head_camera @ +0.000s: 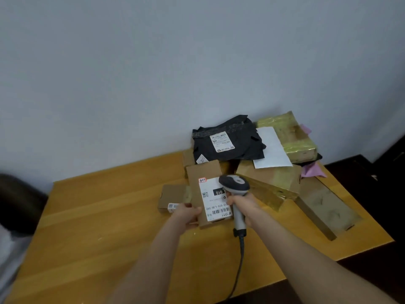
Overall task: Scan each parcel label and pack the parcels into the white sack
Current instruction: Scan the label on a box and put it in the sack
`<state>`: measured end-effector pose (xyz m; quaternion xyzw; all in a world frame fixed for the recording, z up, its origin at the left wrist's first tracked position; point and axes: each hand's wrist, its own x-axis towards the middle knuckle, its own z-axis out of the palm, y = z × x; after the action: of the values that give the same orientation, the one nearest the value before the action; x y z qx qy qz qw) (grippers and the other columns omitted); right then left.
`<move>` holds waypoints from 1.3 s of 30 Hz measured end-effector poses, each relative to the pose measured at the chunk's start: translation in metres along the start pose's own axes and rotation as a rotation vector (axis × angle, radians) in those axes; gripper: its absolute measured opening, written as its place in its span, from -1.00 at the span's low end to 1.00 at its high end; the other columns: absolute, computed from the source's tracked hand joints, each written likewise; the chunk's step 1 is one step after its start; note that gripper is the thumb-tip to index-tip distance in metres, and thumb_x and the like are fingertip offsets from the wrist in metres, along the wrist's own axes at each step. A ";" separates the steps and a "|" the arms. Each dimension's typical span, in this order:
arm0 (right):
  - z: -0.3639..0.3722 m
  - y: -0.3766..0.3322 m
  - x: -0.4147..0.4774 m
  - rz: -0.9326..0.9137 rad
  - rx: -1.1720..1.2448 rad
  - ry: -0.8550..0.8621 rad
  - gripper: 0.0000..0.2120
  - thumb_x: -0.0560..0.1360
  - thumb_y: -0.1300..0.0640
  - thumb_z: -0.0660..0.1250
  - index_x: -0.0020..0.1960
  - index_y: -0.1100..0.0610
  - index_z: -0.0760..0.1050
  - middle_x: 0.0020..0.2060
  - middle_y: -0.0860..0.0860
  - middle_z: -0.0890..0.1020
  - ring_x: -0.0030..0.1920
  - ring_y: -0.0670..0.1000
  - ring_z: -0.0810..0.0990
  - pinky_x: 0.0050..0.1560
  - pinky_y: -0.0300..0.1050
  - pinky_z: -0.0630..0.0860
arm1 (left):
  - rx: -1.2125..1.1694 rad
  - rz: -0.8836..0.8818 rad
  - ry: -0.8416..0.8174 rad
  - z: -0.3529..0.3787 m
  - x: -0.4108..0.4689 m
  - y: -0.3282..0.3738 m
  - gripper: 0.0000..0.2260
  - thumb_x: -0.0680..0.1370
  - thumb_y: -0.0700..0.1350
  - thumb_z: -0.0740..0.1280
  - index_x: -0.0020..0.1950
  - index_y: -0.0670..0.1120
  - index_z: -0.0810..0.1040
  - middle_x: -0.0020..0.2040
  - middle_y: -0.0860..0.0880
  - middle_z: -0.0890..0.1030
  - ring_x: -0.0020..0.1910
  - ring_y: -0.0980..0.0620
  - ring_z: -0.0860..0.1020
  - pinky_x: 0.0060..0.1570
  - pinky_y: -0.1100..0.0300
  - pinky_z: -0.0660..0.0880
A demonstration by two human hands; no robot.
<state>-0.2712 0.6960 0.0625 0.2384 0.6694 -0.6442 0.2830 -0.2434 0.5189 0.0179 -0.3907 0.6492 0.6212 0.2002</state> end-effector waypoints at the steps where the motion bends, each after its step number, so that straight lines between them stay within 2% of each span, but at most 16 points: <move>1: 0.001 -0.004 -0.007 -0.023 0.004 -0.003 -0.83 0.44 0.42 0.33 -0.10 0.19 0.47 -0.23 0.07 0.64 -0.30 0.00 0.63 -0.44 -0.20 0.48 | -0.028 0.010 0.012 -0.004 -0.009 0.005 -0.67 0.52 -0.26 0.38 0.25 -0.21 0.41 0.06 -0.15 0.61 0.03 -0.12 0.60 0.06 -0.12 0.56; 3: 0.002 -0.013 -0.023 -0.068 0.010 -0.019 -0.83 0.44 0.41 0.35 -0.10 0.18 0.47 -0.24 0.06 0.63 -0.30 -0.02 0.61 -0.46 -0.22 0.46 | -0.063 0.077 0.022 -0.012 -0.026 0.013 -0.67 0.52 -0.27 0.38 0.27 -0.20 0.44 0.00 -0.11 0.62 -0.01 -0.11 0.60 0.05 -0.10 0.56; 6: 0.006 -0.022 -0.044 -0.134 0.013 -0.044 -0.83 0.44 0.41 0.36 -0.12 0.17 0.46 -0.24 0.04 0.60 -0.27 -0.03 0.58 -0.39 -0.20 0.44 | -0.109 0.210 0.051 -0.024 -0.050 0.026 -0.65 0.54 -0.30 0.34 0.32 -0.18 0.46 0.01 -0.07 0.60 0.01 -0.11 0.58 -0.03 -0.01 0.54; 8: 0.013 -0.025 -0.057 -0.201 -0.002 -0.019 -0.81 0.43 0.40 0.37 -0.14 0.16 0.44 -0.24 0.02 0.57 -0.20 0.00 0.55 -0.27 -0.16 0.47 | -0.161 0.268 0.085 -0.034 -0.064 0.033 -0.64 0.55 -0.30 0.32 0.35 -0.19 0.43 0.01 -0.07 0.60 0.01 -0.10 0.58 -0.03 0.00 0.55; 10: 0.022 -0.025 -0.068 -0.260 -0.030 0.010 -0.85 0.42 0.37 0.40 -0.11 0.20 0.47 -0.19 0.06 0.57 -0.09 0.08 0.55 -0.07 0.00 0.56 | -0.201 0.317 0.123 -0.047 -0.077 0.037 -0.61 0.56 -0.30 0.31 0.38 -0.20 0.39 0.09 -0.09 0.60 0.06 -0.11 0.57 -0.05 0.02 0.55; 11: 0.026 -0.024 -0.074 -0.278 -0.033 0.010 -0.87 0.42 0.37 0.40 -0.08 0.25 0.50 -0.17 0.11 0.60 -0.11 0.10 0.58 -0.06 0.01 0.58 | -0.212 0.342 0.141 -0.055 -0.082 0.039 -0.60 0.56 -0.29 0.31 0.40 -0.20 0.38 0.11 -0.09 0.59 0.06 -0.10 0.57 -0.09 0.05 0.55; 14: 0.040 -0.016 -0.092 -0.327 -0.023 -0.056 -0.98 0.41 0.37 0.37 -0.19 0.29 0.55 -0.33 0.15 0.64 -0.45 0.01 0.56 -0.41 -0.14 0.50 | -0.231 0.403 0.194 -0.079 -0.091 0.040 -0.60 0.57 -0.29 0.30 0.41 -0.17 0.38 0.20 -0.11 0.59 0.06 -0.07 0.56 -0.05 0.06 0.51; 16: 0.051 -0.007 -0.103 -0.369 -0.050 -0.075 -0.90 0.41 0.36 0.36 -0.27 0.26 0.53 -0.47 0.08 0.60 -0.52 -0.02 0.51 -0.44 -0.16 0.45 | -0.251 0.427 0.217 -0.096 -0.096 0.040 -0.61 0.58 -0.29 0.29 0.40 -0.15 0.39 0.21 -0.10 0.58 0.05 -0.06 0.55 -0.02 0.04 0.50; 19: 0.070 0.010 -0.121 -0.394 -0.082 -0.116 -0.91 0.43 0.34 0.35 -0.25 0.26 0.52 -0.54 0.05 0.55 -0.55 -0.03 0.47 -0.46 -0.15 0.42 | -0.269 0.451 0.235 -0.121 -0.099 0.036 -0.61 0.58 -0.28 0.28 0.41 -0.15 0.38 0.19 -0.09 0.58 0.09 -0.08 0.55 0.07 0.00 0.51; 22: 0.089 0.028 -0.138 -0.419 -0.162 -0.151 -0.92 0.44 0.28 0.38 -0.22 0.27 0.55 -0.52 0.07 0.59 -0.55 -0.03 0.47 -0.45 -0.15 0.42 | -0.279 0.470 0.246 -0.144 -0.102 0.030 -0.61 0.59 -0.28 0.27 0.42 -0.16 0.37 0.21 -0.10 0.57 0.11 -0.08 0.54 0.06 0.00 0.52; 26: 0.114 0.042 -0.160 -0.443 -0.197 -0.175 -0.88 0.47 0.20 0.41 -0.18 0.26 0.58 -0.47 0.10 0.62 -0.52 -0.03 0.51 -0.46 -0.21 0.45 | -0.289 0.487 0.267 -0.168 -0.105 0.021 -0.59 0.59 -0.28 0.27 0.44 -0.15 0.35 0.18 -0.06 0.58 0.06 -0.06 0.54 -0.02 0.05 0.51; 31: 0.136 0.049 -0.175 -0.416 -0.261 -0.161 -0.87 0.43 0.29 0.34 -0.30 0.24 0.54 -0.52 0.08 0.59 -0.57 -0.05 0.47 -0.52 -0.24 0.41 | -0.291 0.497 0.287 -0.190 -0.104 0.012 -0.59 0.60 -0.28 0.26 0.45 -0.15 0.34 0.26 -0.10 0.55 0.06 -0.05 0.52 -0.06 0.08 0.49; 37: 0.152 0.052 -0.183 -0.423 -0.271 -0.137 -0.84 0.41 0.30 0.34 -0.35 0.24 0.53 -0.55 0.07 0.57 -0.58 -0.03 0.46 -0.52 -0.22 0.40 | -0.290 0.496 0.314 -0.207 -0.102 0.006 -0.59 0.59 -0.28 0.26 0.44 -0.15 0.34 0.26 -0.11 0.55 0.04 -0.04 0.52 -0.28 0.23 0.49; 39: 0.156 0.053 -0.184 -0.425 -0.272 -0.129 -0.85 0.40 0.30 0.34 -0.34 0.24 0.53 -0.55 0.06 0.56 -0.58 -0.03 0.46 -0.51 -0.22 0.40 | -0.285 0.496 0.322 -0.211 -0.100 0.005 -0.58 0.59 -0.28 0.26 0.45 -0.15 0.33 0.26 -0.10 0.55 0.04 -0.03 0.52 -0.29 0.23 0.49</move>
<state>-0.0901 0.5520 0.1488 0.0106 0.7655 -0.6071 0.2128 -0.1377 0.3411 0.1273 -0.3380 0.6544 0.6659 -0.1192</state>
